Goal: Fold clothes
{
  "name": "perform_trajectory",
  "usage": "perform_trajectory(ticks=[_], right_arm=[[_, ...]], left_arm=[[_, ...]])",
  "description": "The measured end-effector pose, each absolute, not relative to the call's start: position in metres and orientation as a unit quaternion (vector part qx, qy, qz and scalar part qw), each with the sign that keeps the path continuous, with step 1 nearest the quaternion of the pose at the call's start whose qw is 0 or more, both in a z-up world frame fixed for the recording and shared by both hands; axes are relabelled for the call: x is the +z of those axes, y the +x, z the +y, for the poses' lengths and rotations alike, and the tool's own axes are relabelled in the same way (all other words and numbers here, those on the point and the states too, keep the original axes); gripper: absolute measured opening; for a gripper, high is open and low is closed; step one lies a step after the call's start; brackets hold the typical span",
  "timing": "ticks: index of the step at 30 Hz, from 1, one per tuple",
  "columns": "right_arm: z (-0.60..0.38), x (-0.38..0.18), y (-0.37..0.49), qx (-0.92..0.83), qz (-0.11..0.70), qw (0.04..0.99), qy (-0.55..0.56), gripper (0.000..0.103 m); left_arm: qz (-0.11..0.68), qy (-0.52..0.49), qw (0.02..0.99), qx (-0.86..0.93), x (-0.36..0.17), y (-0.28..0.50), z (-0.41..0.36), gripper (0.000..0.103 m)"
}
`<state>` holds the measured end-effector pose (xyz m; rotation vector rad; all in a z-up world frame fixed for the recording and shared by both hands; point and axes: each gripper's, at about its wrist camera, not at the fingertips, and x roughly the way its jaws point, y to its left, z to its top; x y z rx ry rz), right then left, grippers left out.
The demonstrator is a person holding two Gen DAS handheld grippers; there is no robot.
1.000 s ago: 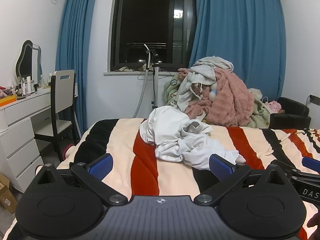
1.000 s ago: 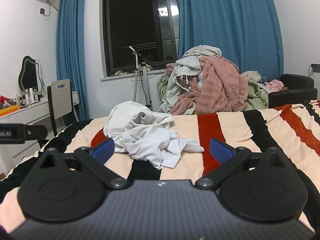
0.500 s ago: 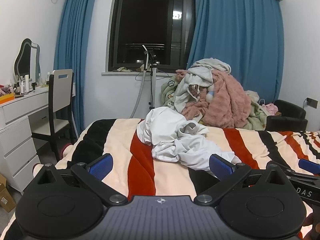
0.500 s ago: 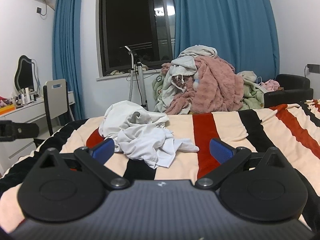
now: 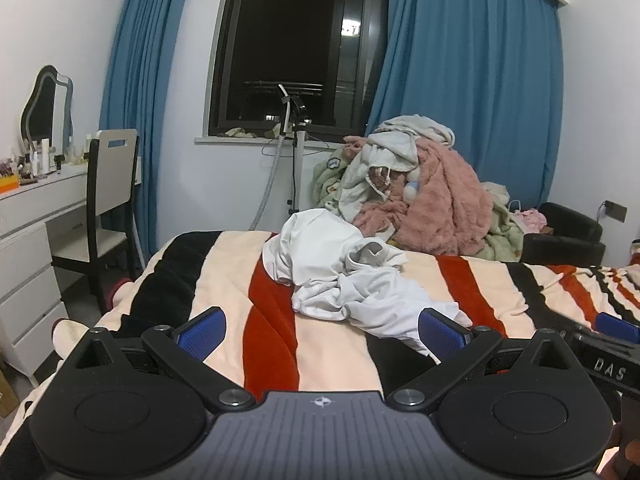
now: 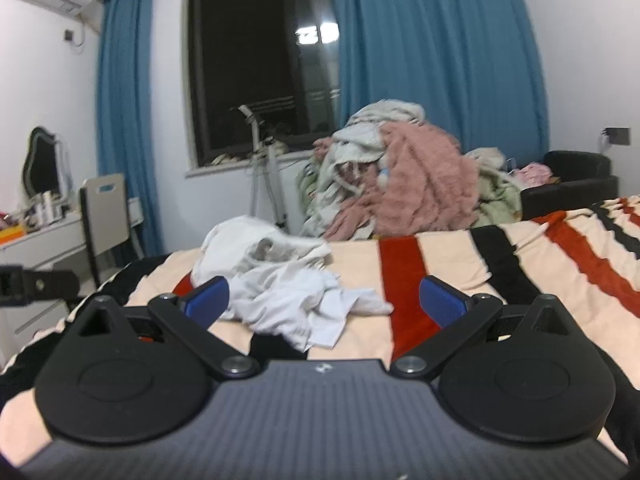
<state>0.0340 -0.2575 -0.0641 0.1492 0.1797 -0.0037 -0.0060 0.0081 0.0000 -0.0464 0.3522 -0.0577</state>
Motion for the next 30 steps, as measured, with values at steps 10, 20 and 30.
perform_trajectory(ticks=[10,20,30], right_arm=[[-0.264,-0.006,0.032,-0.031,0.028,0.989,0.139,0.103],[-0.239,0.057,0.097,-0.002,-0.026,0.989,0.148,0.103],[-0.226,-0.05,0.26,0.058,0.122,0.988,0.078,0.081]], left_arm=[[0.107,0.006,0.994,0.02,0.057,-0.016,0.015,0.103],[0.109,-0.028,0.993,0.04,0.084,0.004,0.039,0.103],[0.155,-0.057,0.986,-0.003,0.024,0.025,0.084,0.103]])
